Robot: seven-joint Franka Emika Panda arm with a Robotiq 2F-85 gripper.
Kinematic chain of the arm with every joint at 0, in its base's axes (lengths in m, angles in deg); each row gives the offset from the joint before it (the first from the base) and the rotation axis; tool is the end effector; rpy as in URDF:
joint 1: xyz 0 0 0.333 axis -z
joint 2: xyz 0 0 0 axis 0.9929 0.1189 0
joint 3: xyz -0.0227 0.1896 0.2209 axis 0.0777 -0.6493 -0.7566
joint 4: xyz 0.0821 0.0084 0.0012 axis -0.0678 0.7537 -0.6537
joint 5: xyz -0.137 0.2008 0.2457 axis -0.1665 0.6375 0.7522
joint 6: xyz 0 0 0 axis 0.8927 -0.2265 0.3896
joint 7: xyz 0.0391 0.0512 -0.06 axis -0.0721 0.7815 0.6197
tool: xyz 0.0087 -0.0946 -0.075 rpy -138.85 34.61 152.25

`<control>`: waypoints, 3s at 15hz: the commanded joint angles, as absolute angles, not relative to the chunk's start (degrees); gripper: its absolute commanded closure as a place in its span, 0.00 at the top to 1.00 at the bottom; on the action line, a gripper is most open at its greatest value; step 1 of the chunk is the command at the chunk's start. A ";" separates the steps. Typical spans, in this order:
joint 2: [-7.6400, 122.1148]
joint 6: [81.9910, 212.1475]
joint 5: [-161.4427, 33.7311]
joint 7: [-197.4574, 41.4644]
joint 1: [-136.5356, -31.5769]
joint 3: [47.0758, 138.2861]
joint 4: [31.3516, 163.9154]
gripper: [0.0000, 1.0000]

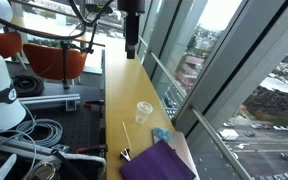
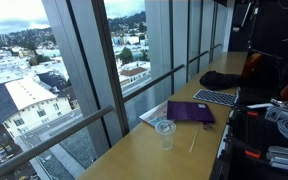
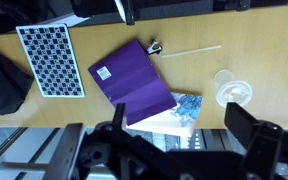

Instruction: Pick up the straw and put it in the cup

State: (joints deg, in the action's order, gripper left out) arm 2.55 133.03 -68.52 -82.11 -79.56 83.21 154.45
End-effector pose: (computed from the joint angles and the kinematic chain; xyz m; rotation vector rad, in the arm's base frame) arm 0.3341 0.0043 0.4650 2.9633 -0.1132 0.2628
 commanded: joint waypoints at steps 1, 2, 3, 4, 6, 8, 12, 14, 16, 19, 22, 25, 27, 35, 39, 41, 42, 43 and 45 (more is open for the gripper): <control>2.59 132.82 -68.83 -82.36 -80.06 83.64 154.30 1.00; 2.59 132.82 -68.83 -82.37 -80.06 83.64 154.30 1.00; 3.16 136.23 -67.19 -83.63 -80.05 84.42 156.40 1.00; 3.49 141.59 -64.04 -86.15 -80.22 85.48 159.95 1.00; 4.55 147.52 -59.40 -88.38 -80.89 85.77 166.06 1.00; 12.47 152.75 -54.21 -90.35 -81.38 85.73 164.06 1.00; 21.89 165.69 -43.17 -92.14 -83.99 87.21 166.61 1.00; 27.46 171.74 -35.40 -90.75 -86.51 88.91 166.60 1.00; 31.27 176.03 -25.23 -88.32 -91.12 92.07 166.49 1.00; 32.74 176.90 -10.81 -85.07 -96.51 96.50 165.81 1.00; 35.43 176.49 3.62 -79.95 -97.94 98.91 162.76 1.00; 38.46 175.59 17.60 -72.91 -96.97 101.33 158.76 1.00; 42.12 174.85 26.88 -67.91 -95.86 102.99 154.53 1.00; 62.87 177.56 63.21 -57.36 -94.28 104.54 134.45 1.00; 70.44 181.17 81.14 -54.98 -99.20 105.74 132.53 1.00; 72.43 182.63 86.18 -55.46 -101.52 104.77 133.60 1.00; 72.91 183.41 87.30 -56.33 -102.58 103.88 134.48 1.00; 73.90 183.37 83.45 -61.28 -104.17 104.46 134.46 1.00; 74.30 181.82 83.74 -59.35 -102.97 103.64 134.53 1.00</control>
